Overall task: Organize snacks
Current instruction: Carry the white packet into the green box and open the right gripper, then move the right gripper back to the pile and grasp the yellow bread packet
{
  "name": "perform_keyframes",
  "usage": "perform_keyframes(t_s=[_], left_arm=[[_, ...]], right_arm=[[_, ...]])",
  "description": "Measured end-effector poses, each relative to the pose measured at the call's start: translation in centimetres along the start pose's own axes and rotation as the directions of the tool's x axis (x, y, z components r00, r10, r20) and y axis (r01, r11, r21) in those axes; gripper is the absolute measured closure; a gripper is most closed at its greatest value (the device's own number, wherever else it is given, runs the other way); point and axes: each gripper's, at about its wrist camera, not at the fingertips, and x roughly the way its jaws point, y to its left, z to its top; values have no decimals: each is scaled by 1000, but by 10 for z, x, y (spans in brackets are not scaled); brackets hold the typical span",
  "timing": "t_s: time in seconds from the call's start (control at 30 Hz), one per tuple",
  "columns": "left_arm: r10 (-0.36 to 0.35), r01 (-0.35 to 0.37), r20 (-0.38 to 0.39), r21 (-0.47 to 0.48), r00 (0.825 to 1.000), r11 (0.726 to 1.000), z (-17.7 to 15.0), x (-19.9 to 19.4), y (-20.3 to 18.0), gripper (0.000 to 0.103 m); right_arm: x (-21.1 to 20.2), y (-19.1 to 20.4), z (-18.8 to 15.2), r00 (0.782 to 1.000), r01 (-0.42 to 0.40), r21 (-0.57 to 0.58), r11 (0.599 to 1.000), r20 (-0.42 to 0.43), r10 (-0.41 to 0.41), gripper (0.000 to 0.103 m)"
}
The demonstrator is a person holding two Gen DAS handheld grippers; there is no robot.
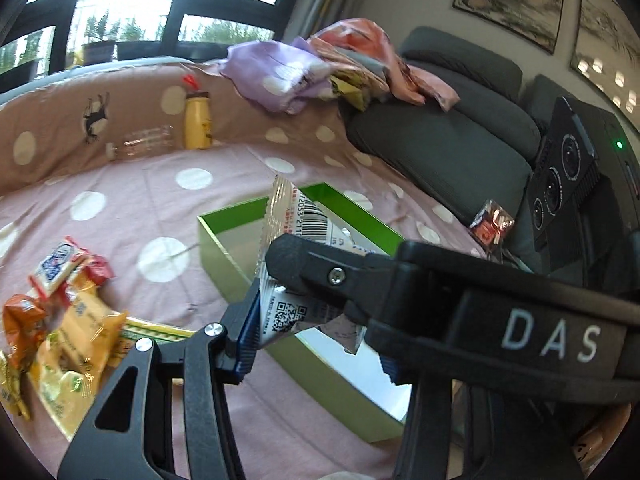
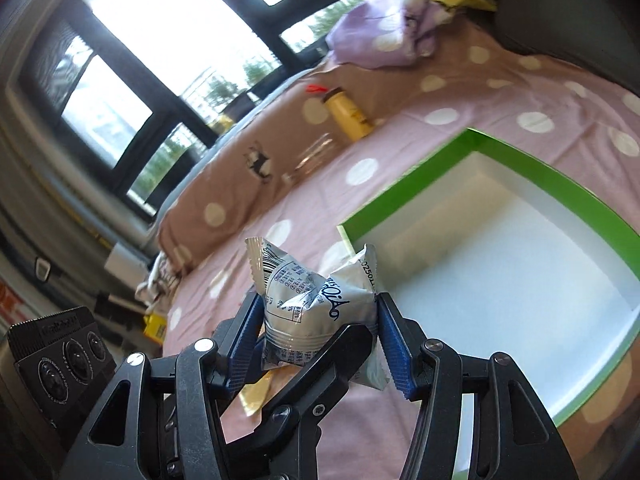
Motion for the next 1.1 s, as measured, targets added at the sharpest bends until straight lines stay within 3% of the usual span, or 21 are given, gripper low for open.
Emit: perform_keyframes(t_s=[0.3, 0.5, 0.6, 0.73, 0.77, 0.9, 1.0, 1.1], left_arm=[[-68, 66, -109, -21, 992, 998, 2, 44, -10, 55], [-81, 71, -168, -61, 983, 996, -2, 62, -12, 55], [-39, 32, -178, -40, 983, 999, -3, 60, -14, 50], [20, -21, -135, 0, 991, 1000, -1, 41, -12, 36], [40, -39, -124, 8, 991, 999, -1, 35, -10, 29], [99, -98, -70, 16, 993, 995, -2, 7, 1, 18], [192, -193, -80, -7, 978, 981, -5, -12, 17, 14], [311, -315, -93, -31, 946, 949, -12, -34, 39, 14]], right_arm=[[-1, -44, 6, 996, 90, 98, 991, 5, -91, 43], [1, -64, 6, 987, 159, 134, 978, -14, -159, 43], [1, -63, 7, 980, 199, 113, 973, -13, -199, 43], [-2, -61, 7, 972, 234, 106, 966, 11, -236, 25], [-4, -60, 8, 972, 231, 107, 967, 19, -234, 25], [-5, -51, 7, 969, 242, 82, 967, 28, -245, 24], [-1, -42, 6, 968, 247, 52, 968, 26, -248, 21], [2, -30, 4, 968, 250, 14, 968, 31, -251, 16]])
